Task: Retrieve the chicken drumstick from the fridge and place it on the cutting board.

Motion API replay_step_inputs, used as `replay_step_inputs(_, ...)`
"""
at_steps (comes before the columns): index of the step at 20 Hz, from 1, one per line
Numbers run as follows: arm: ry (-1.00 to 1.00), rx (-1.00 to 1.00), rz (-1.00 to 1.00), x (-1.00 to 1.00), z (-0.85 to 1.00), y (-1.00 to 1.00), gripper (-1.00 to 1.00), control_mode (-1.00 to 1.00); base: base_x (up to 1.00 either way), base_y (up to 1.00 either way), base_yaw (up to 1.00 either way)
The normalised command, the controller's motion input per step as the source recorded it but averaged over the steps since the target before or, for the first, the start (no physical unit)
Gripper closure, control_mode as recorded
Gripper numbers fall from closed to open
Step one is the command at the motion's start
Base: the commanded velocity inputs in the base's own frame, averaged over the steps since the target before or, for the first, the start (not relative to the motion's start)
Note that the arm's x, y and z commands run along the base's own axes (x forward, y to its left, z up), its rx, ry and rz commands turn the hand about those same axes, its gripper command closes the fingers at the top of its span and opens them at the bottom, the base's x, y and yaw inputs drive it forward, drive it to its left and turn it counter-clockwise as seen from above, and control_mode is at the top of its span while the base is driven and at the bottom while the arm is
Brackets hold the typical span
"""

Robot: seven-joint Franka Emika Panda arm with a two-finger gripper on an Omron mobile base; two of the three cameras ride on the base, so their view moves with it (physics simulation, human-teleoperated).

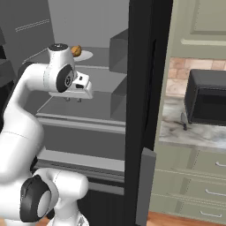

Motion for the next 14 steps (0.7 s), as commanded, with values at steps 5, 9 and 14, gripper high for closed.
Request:
replay_step_inputs(5, -0.05, -0.02, 0.00, -0.02, 0.00, 0.10, -1.00, -1.00, 0.00, 0.00, 0.00)
replay_step_inputs(9, -0.23, -0.01, 0.00, -0.06, 0.06, 0.09, -1.00, -1.00, 0.00, 0.00, 0.00)
replay_step_inputs(14, -0.34, 0.00, 0.00, -0.03, 0.28, 0.40, -1.00, -1.00, 0.00, 0.00, 0.00)
